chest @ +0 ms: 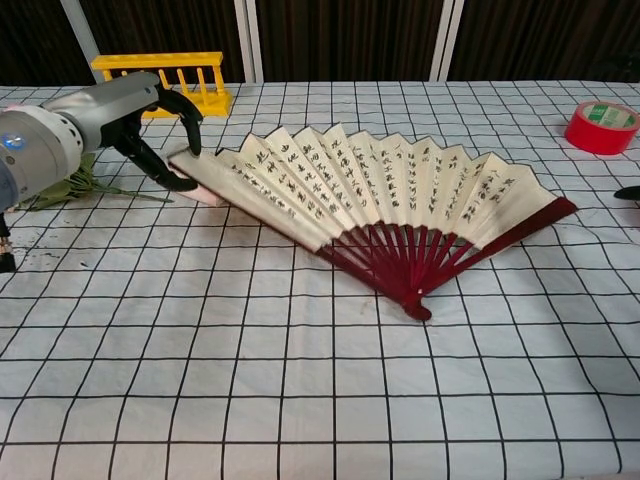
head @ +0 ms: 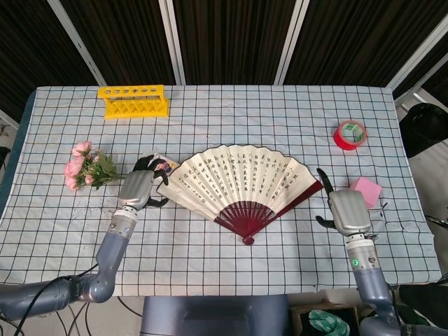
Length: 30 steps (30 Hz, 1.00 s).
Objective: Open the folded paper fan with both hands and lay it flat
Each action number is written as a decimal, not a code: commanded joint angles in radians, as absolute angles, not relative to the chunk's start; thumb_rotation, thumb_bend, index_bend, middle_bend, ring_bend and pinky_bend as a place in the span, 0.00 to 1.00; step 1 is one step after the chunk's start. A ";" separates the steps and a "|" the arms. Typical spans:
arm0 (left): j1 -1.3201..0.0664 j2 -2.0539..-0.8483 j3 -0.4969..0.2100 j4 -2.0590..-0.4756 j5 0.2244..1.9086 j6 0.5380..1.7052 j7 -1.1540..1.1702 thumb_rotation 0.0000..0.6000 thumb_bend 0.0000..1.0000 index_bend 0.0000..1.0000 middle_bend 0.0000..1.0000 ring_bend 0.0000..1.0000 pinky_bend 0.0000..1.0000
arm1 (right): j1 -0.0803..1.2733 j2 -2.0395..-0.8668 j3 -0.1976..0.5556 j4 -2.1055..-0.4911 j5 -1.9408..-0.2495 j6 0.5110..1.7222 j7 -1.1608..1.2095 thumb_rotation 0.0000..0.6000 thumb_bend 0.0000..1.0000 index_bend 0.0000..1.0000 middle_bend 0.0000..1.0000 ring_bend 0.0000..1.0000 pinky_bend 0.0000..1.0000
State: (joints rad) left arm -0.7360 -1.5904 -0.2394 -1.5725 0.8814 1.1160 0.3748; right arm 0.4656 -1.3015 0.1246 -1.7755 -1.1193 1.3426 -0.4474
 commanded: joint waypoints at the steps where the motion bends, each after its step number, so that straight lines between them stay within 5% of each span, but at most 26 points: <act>1: -0.720 -1.550 -0.221 -1.613 0.868 1.094 0.381 1.00 0.01 0.38 0.08 0.00 0.00 | 0.456 -1.294 0.117 -1.783 -1.131 1.344 -0.442 1.00 0.09 0.00 0.88 0.92 0.94; 11: -0.669 -1.428 -0.195 -1.721 0.896 1.100 0.350 1.00 0.00 0.30 0.06 0.00 0.00 | 0.409 -1.272 0.089 -1.811 -1.167 1.362 -0.427 1.00 0.09 0.00 0.77 0.84 0.88; 21: -0.593 -1.322 -0.169 -1.793 1.035 1.174 0.270 1.00 0.00 0.27 0.05 0.00 0.00 | 0.366 -1.227 0.076 -1.837 -1.201 1.380 -0.401 1.00 0.08 0.00 0.30 0.39 0.46; 30: -0.480 -1.210 -0.084 -1.797 1.229 1.303 0.231 1.00 0.00 0.11 0.01 0.00 0.00 | 0.315 -1.154 0.054 -1.848 -1.252 1.401 -0.348 1.00 0.07 0.00 0.10 0.17 0.31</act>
State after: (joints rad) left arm -0.5132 -1.2417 -0.1105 -1.7946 1.1947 1.2687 0.2446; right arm 0.3234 -1.1634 0.0597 -1.8478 -1.2431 1.3965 -0.3556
